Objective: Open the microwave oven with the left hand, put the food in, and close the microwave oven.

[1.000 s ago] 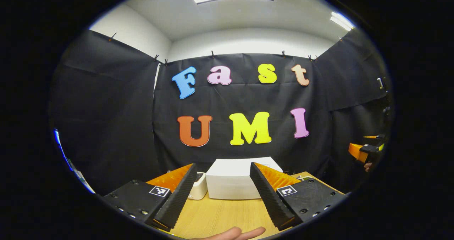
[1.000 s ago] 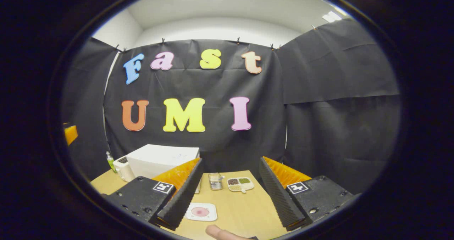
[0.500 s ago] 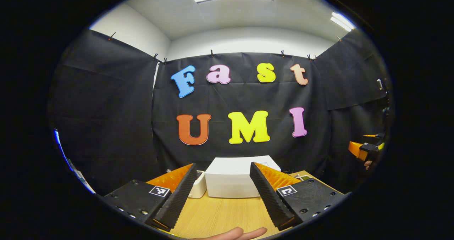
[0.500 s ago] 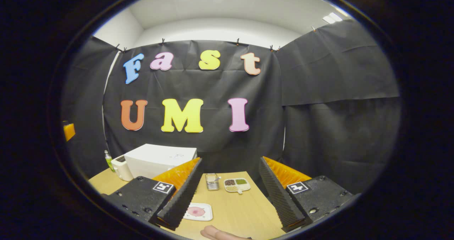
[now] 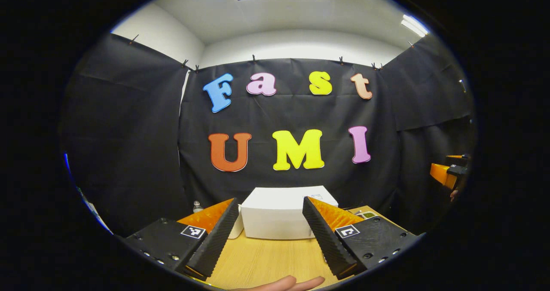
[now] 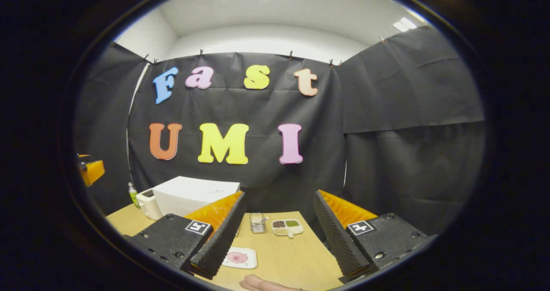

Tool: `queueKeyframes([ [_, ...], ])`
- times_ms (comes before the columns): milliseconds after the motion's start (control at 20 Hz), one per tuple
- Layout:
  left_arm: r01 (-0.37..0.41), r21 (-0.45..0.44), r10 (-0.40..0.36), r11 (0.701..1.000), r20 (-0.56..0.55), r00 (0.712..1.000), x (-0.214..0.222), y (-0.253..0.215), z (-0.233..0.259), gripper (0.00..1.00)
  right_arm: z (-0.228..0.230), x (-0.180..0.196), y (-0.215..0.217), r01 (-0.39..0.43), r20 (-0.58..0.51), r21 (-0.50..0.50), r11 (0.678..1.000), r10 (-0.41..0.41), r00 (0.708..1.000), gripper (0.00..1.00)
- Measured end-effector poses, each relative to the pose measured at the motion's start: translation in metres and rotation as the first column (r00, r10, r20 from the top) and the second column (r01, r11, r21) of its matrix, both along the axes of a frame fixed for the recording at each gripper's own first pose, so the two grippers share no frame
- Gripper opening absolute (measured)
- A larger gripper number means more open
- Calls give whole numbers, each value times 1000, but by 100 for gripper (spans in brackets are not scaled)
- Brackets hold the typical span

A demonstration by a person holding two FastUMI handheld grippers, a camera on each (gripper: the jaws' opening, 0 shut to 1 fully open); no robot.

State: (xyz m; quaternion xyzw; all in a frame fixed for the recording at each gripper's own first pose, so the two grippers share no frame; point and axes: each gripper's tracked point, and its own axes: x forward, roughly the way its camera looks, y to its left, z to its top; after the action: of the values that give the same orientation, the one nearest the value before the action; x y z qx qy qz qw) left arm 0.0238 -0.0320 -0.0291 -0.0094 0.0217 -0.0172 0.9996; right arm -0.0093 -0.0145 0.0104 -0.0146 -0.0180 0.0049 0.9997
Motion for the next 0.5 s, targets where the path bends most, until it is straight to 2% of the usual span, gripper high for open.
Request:
queueKeyframes([
  [50,13,-1,-13,1000,-14,1000,8,-10,-8,94,-1,1,-1,0,-3,1,1000,0,1000,100],
  [100,25,-1,-25,1000,-30,999,17,-19,-16,94,-2,1,-1,-2,-4,0,1000,2,1000,100],
  [150,36,2,-35,999,-38,999,26,-28,-24,94,-1,1,-1,-4,-3,-2,1000,4,1000,95],
  [200,46,4,-45,999,-48,998,36,-38,-32,94,0,0,-3,-5,1,-3,1000,5,1000,100],
  [250,62,5,-61,998,-56,997,46,-50,-43,94,-1,-1,-5,-6,4,-4,1000,6,1000,94],
  [450,112,-26,-114,993,-110,987,92,-93,-94,94,-1,-4,-11,-18,19,1,1000,18,1000,94],
  [500,113,-37,-117,993,-122,986,104,-101,-108,94,-2,-4,-13,-20,20,7,1000,20,1000,100],
])
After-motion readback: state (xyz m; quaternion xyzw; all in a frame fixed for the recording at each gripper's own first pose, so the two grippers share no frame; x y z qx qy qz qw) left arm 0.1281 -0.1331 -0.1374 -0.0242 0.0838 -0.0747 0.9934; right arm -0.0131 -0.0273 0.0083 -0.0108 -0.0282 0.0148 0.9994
